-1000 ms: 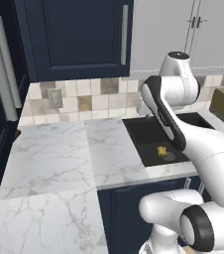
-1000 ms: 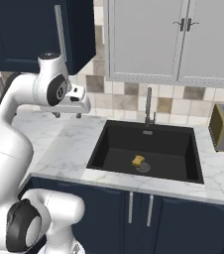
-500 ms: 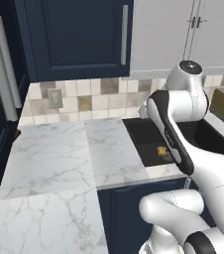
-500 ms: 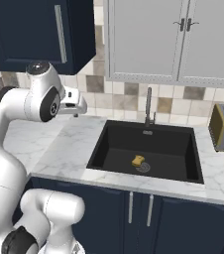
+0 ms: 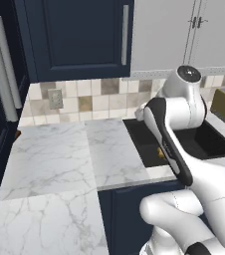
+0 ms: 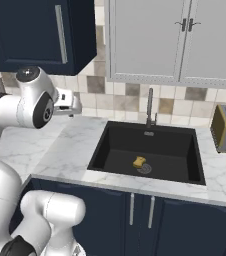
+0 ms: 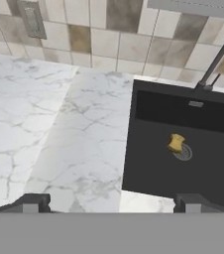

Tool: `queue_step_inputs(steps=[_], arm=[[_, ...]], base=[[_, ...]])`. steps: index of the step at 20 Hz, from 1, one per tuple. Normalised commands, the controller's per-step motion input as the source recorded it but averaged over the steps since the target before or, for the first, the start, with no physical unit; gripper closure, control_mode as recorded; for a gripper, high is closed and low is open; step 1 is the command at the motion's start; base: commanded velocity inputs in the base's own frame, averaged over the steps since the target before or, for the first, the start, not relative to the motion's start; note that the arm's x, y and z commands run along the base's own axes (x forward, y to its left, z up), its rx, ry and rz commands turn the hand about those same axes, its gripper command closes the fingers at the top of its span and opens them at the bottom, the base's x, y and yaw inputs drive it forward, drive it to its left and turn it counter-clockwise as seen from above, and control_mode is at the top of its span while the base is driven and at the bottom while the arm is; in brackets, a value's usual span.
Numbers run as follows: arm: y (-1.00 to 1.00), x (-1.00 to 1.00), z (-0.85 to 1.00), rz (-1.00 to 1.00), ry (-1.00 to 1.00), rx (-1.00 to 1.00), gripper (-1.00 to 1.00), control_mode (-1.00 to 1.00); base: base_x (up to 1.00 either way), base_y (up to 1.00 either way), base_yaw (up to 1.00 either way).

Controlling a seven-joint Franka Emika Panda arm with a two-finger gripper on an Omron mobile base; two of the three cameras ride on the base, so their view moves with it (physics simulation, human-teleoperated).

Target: Open the cabinet, pick the kettle from the cabinet, and place it in the sink.

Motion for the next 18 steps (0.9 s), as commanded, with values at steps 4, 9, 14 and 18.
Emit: queue_step_inputs(steps=[4, 9, 14, 18], arm=[[0.18, 0.00, 0.23, 0.00, 0.00, 0.00, -1.00, -1.00], [0.15, 0.00, 0.24, 0.00, -0.06, 0.00, -1.00, -1.00], [0.10, 0.00, 0.22, 0.00, -0.16, 0.00, -1.00, -1.00], [0.10, 0.00, 0.20, 0.00, -0.14, 0.00, -1.00, -1.00]], base=[[0.00, 0.00, 0.00], [0.00, 0.00, 0.00], [0.00, 0.00, 0.00], [0.00, 0.00, 0.00]])
